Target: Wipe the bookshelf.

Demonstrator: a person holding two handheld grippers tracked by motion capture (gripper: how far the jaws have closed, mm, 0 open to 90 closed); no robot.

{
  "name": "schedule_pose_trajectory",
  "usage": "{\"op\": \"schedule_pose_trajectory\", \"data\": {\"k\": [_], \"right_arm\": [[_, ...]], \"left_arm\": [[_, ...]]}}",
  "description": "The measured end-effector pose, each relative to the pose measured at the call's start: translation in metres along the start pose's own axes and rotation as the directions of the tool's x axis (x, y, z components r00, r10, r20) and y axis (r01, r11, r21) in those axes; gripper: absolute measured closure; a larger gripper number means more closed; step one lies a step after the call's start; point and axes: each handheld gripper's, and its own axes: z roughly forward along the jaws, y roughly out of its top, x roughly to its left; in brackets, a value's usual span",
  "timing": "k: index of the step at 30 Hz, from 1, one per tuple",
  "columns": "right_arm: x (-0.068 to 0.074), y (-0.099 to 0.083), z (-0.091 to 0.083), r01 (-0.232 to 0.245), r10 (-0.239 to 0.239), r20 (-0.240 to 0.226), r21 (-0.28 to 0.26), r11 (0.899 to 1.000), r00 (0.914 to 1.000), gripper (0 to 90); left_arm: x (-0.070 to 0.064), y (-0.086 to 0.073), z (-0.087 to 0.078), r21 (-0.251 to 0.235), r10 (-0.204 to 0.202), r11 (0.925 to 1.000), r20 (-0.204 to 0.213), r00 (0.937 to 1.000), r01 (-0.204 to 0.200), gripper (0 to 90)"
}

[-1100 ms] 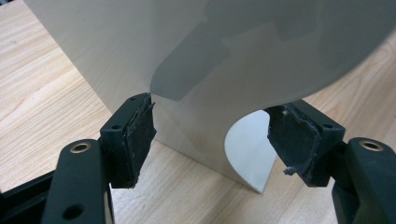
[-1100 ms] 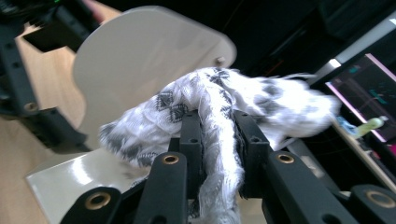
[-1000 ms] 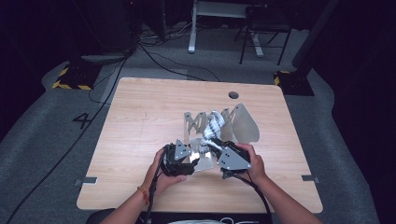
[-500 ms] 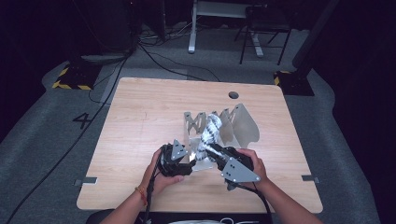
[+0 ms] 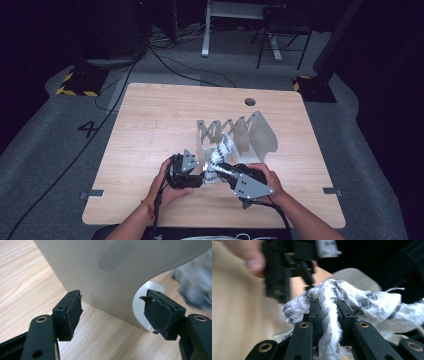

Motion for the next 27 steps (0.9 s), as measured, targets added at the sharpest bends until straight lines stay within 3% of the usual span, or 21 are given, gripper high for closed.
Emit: {"op": "schedule_pose_trajectory", "data": {"k": [5, 8, 10, 14, 18, 24, 27], "right_arm": [[0.002, -0.006, 0.003, 0.013, -0.012, -0.028, 0.034, 0.999, 0.9995, 77.2], [0.000, -0.014, 0.010, -0.020, 0.021, -0.004, 0.095, 0.995, 0.9998, 77.1], [-0.001, -0.020, 0.014, -0.046, 0.048, -0.012, 0.114, 0.992, 0.9988, 77.1], [0.002, -0.034, 0.029, -0.077, 0.085, -0.033, 0.190, 0.979, 0.9959, 77.0], [0.003, -0.048, 0.042, -0.132, 0.145, -0.036, 0.256, 0.958, 0.9887, 76.8], [0.000, -0.061, 0.050, -0.213, 0.227, -0.014, 0.293, 0.932, 0.9738, 76.1], [0.001, -0.064, 0.052, -0.234, 0.252, -0.024, 0.289, 0.928, 0.9674, 75.9]], "left_arm": [[0.004, -0.003, 0.001, 0.034, 0.012, 0.9993, -0.012, 0.9999, -0.012, 29.8], [0.007, -0.004, 0.003, 0.053, 0.022, 0.9984, -0.011, 0.9997, -0.021, 29.3], [0.007, -0.005, 0.003, 0.062, 0.025, 0.9978, -0.007, 0.9997, -0.024, 29.0], [0.006, -0.007, 0.006, 0.086, 0.043, 0.9954, 0.002, 0.9991, -0.043, 28.6], [0.005, -0.008, 0.008, 0.104, 0.055, 0.9930, 0.014, 0.9984, -0.056, 28.2], [0.005, -0.012, 0.012, 0.117, 0.060, 0.9913, 0.016, 0.9981, -0.062, 27.9], [0.004, -0.013, 0.016, 0.127, 0.061, 0.9898, 0.038, 0.9974, -0.065, 27.7]]}}
